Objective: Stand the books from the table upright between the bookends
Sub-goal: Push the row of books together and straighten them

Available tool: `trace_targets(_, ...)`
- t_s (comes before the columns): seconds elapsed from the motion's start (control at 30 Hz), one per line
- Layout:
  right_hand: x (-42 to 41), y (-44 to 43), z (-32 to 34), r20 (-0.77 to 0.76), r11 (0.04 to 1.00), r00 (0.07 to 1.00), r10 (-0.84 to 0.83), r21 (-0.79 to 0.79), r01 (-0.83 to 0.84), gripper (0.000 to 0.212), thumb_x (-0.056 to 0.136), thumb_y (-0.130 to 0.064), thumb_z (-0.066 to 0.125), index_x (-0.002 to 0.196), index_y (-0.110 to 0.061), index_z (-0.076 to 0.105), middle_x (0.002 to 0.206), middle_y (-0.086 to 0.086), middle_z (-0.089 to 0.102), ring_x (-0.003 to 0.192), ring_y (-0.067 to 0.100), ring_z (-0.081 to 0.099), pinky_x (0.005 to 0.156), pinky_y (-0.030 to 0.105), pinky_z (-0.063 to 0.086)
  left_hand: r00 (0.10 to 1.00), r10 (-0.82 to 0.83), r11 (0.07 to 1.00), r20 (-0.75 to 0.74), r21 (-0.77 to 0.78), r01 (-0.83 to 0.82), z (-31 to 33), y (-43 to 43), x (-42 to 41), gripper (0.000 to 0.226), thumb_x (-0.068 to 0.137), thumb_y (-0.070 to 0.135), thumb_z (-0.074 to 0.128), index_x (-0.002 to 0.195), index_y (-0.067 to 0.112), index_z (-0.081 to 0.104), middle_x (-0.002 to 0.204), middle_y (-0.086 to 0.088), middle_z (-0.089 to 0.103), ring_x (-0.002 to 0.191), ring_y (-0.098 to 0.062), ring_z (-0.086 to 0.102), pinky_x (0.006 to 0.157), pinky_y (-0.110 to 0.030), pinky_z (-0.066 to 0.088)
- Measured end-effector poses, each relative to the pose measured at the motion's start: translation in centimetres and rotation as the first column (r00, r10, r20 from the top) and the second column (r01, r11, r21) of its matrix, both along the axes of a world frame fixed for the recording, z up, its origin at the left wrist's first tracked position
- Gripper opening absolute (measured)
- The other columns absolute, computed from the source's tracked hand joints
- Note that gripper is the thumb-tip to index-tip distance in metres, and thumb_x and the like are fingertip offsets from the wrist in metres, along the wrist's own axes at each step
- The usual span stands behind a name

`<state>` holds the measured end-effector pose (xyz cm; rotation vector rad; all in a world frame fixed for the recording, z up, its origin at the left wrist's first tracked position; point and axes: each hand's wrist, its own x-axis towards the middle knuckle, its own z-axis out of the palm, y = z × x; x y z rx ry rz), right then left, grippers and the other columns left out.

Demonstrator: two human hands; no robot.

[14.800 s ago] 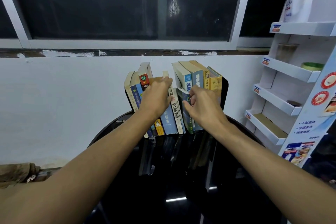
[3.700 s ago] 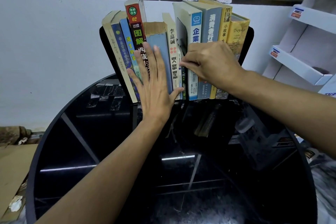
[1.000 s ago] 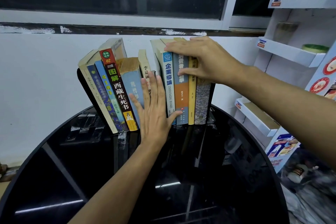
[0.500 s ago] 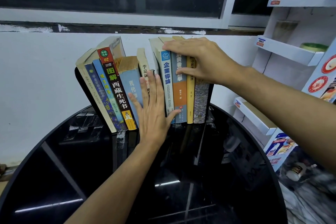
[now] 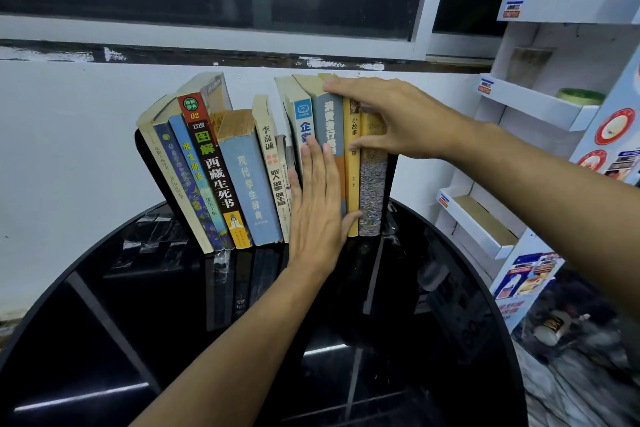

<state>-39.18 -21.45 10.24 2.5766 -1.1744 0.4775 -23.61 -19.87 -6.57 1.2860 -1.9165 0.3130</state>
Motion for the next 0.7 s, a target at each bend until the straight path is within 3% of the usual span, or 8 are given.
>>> trace_targets(0.47, -0.05, 0.2, -0.43, 0.084, 1.0, 0.996, 0.02, -0.017, -0.018, 0.083, 0.081, -0.03, 0.083, 0.152, -0.021, 0.041, 0.152, 0.0, 0.048, 0.136, 0.015, 0.045, 0.107, 0.028, 0.043, 0.999, 0.015, 1.0, 0.048, -0.013, -0.014, -0.25, -0.33, 0.13, 0.123, 0.084, 0.055, 0.069, 0.155, 0.007, -0.019, 0.165, -0.016, -0.017, 0.154, -0.032, -0.013, 0.125, -0.054, 0.005)
trace_targets(0.63, 0.2, 0.18, -0.47, 0.092, 0.999, 0.995, 0.023, -0.028, -0.021, 0.082, 0.081, -0.028, 0.083, 0.152, -0.02, 0.042, 0.153, 0.0, 0.047, 0.138, 0.016, 0.044, 0.109, 0.03, 0.044, 0.997, 0.03, 0.999, 0.066, -0.016, -0.029, -0.29, -0.38, 0.19, 0.121, 0.085, 0.055, 0.069, 0.156, 0.005, -0.015, 0.164, -0.016, -0.02, 0.154, -0.031, -0.015, 0.125, -0.053, 0.002)
trace_targets(0.7, 0.19, 0.07, -0.58, 0.093, 0.999, 0.995, 0.018, -0.03, -0.015, 0.082, 0.081, -0.028, 0.083, 0.152, -0.021, 0.042, 0.154, 0.0, 0.047, 0.139, 0.016, 0.044, 0.107, 0.024, 0.042, 0.997, 0.032, 0.999, 0.068, -0.015, -0.031, -0.33, -0.45, 0.2, 0.12, 0.085, 0.055, 0.068, 0.156, 0.005, -0.014, 0.162, -0.015, -0.023, 0.153, -0.03, -0.017, 0.125, -0.052, 0.001)
